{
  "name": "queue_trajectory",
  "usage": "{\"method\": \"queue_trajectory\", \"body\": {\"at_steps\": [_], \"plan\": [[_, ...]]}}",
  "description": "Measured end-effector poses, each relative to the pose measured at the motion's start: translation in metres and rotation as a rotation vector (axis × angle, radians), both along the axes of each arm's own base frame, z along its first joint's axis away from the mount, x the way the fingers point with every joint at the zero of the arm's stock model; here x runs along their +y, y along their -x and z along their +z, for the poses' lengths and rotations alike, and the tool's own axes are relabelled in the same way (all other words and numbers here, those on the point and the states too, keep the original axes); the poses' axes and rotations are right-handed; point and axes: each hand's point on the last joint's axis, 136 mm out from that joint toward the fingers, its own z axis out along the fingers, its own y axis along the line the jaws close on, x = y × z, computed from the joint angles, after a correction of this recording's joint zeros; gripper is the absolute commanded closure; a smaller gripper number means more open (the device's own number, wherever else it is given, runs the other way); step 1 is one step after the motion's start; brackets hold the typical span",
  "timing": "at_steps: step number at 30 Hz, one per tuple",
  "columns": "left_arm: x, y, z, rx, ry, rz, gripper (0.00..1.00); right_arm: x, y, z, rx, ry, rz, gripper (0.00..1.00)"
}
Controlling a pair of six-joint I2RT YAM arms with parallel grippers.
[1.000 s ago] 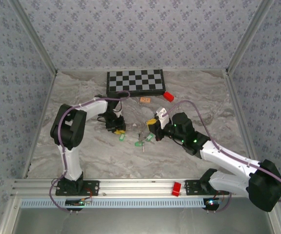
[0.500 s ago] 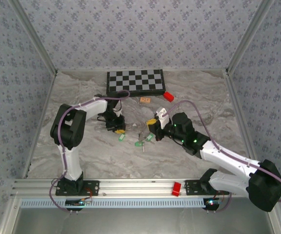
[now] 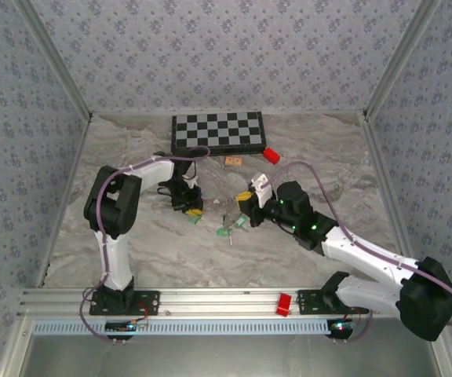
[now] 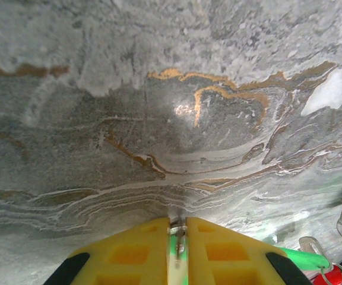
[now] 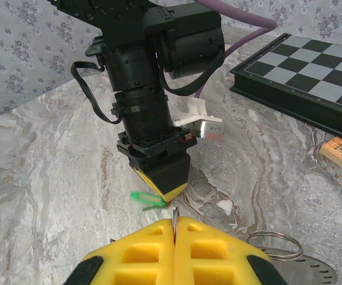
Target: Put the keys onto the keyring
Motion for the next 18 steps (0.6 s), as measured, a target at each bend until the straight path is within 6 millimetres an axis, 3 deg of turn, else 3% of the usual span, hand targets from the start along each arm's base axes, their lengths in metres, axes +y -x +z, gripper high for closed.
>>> {"method": "queue_trajectory", "body": {"at_steps": [5, 13, 18], "plan": [[0.0, 0.0, 0.0, -0.004, 0.003, -0.008, 1.0, 0.0, 0.0, 0.0, 0.0, 0.0, 0.0, 1.0], [0.0, -0.001, 0.001, -0.011, 0.0, -0.007, 1.0, 0.0, 0.0, 0.0, 0.0, 0.0, 0.0, 1.0], [0.004, -0.007, 0.023, -0.116, -0.02, -0.014, 1.0, 0.0, 0.0, 0.0, 0.0, 0.0, 0.0, 1.0]]}}
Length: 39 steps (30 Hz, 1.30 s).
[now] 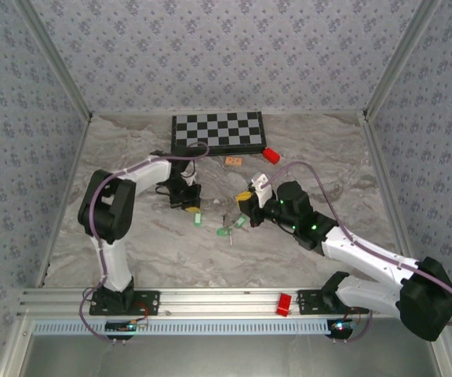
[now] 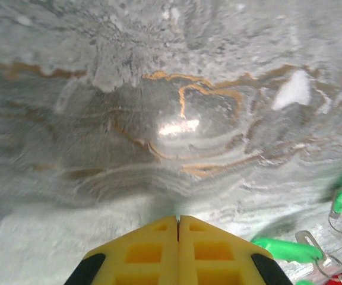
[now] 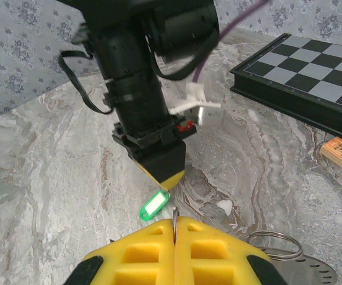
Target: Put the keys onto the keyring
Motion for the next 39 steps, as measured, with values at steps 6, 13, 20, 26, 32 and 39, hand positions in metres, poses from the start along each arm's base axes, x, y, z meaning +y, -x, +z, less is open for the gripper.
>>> {"method": "queue_trajectory", "body": {"at_steps": [6, 13, 20, 26, 32, 39], "plan": [[-0.008, -0.001, 0.053, -0.263, 0.005, -0.052, 1.0, 0.0, 0.0, 0.0, 0.0, -0.001, 0.0, 1.0], [-0.018, 0.003, 0.101, -0.606, -0.033, -0.117, 1.0, 0.0, -0.001, 0.002, -0.007, -0.006, -0.001, 1.0], [-0.025, 0.011, 0.134, -0.937, -0.009, -0.115, 1.0, -0.003, -0.003, 0.003, -0.023, -0.012, -0.017, 1.0], [-0.024, 0.006, 0.147, -1.109, 0.035, -0.106, 1.0, -0.01, -0.008, 0.011, -0.062, -0.042, -0.048, 1.0], [-0.042, 0.006, 0.163, -1.179, 0.138, -0.148, 1.0, -0.016, -0.014, 0.012, -0.06, -0.045, -0.071, 1.0], [-0.062, 0.024, 0.177, -1.229, 0.348, -0.249, 1.0, -0.016, -0.009, 0.02, -0.062, -0.057, -0.047, 1.0]]}}
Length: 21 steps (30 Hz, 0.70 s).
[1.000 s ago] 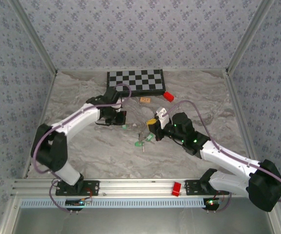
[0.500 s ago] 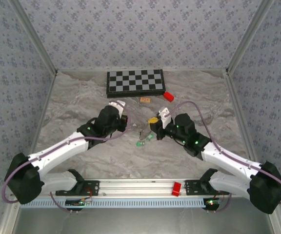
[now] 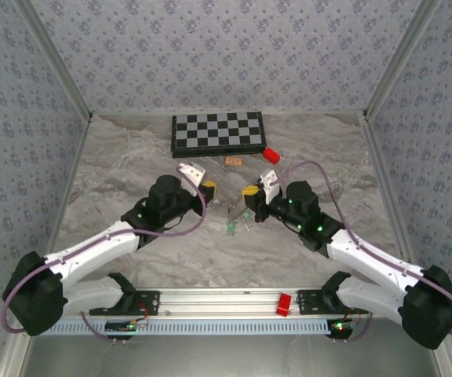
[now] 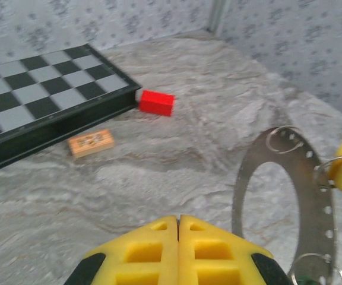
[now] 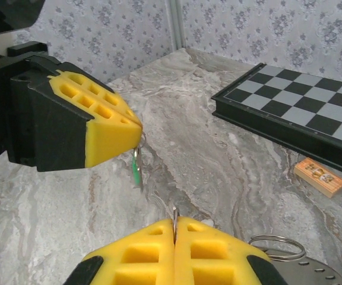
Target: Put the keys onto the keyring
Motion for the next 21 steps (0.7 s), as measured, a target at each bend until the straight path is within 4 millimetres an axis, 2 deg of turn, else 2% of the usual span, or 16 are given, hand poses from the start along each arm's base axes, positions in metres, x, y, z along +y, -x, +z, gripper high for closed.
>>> {"method": "queue_trajectory", "body": {"at_steps": [5, 10, 15, 21], "plan": [[-0.009, 0.007, 0.022, -0.032, 0.095, -0.13, 1.0, 0.002, 0.005, 0.015, -0.024, -0.011, 0.044, 1.0], [-0.02, 0.024, 0.038, -0.048, 0.166, -0.281, 1.0, 0.008, 0.012, 0.031, -0.054, -0.025, 0.103, 1.0], [-0.028, 0.041, 0.044, -0.037, 0.204, -0.403, 1.0, 0.008, 0.02, 0.04, -0.083, -0.039, 0.139, 1.0], [-0.032, 0.047, 0.047, -0.018, 0.22, -0.485, 1.0, 0.006, 0.025, 0.05, -0.105, -0.067, 0.175, 1.0]]}}
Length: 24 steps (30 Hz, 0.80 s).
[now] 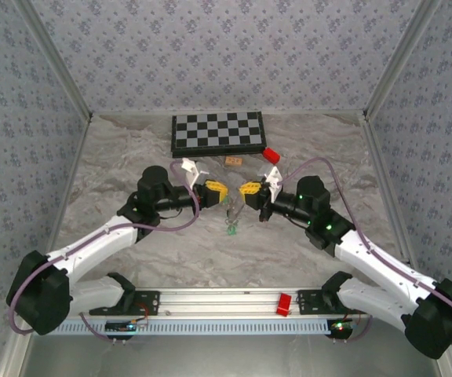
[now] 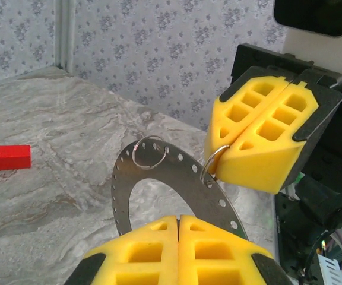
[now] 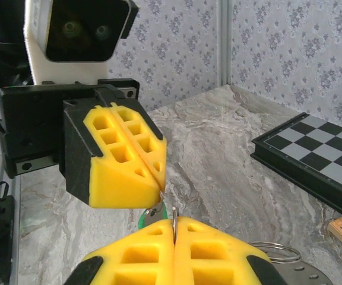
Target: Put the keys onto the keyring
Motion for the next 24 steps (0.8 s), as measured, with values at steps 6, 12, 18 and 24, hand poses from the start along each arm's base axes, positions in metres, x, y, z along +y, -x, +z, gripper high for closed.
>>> {"method": "queue_trajectory", "body": {"at_steps": [6, 12, 18, 24], "plan": [[-0.007, 0.005, 0.025, -0.054, 0.028, -0.076, 1.0, 0.001, 0.008, 0.005, -0.008, -0.017, 0.052, 1.0], [-0.009, 0.009, 0.035, -0.079, 0.031, -0.127, 1.0, -0.001, 0.014, 0.012, -0.025, -0.052, 0.084, 1.0], [-0.009, 0.013, 0.033, -0.064, 0.027, -0.152, 1.0, -0.002, 0.023, 0.016, -0.025, -0.083, 0.125, 1.0], [-0.009, 0.016, 0.035, -0.066, 0.031, -0.166, 1.0, -0.001, 0.026, 0.02, -0.023, -0.103, 0.142, 1.0]]}}
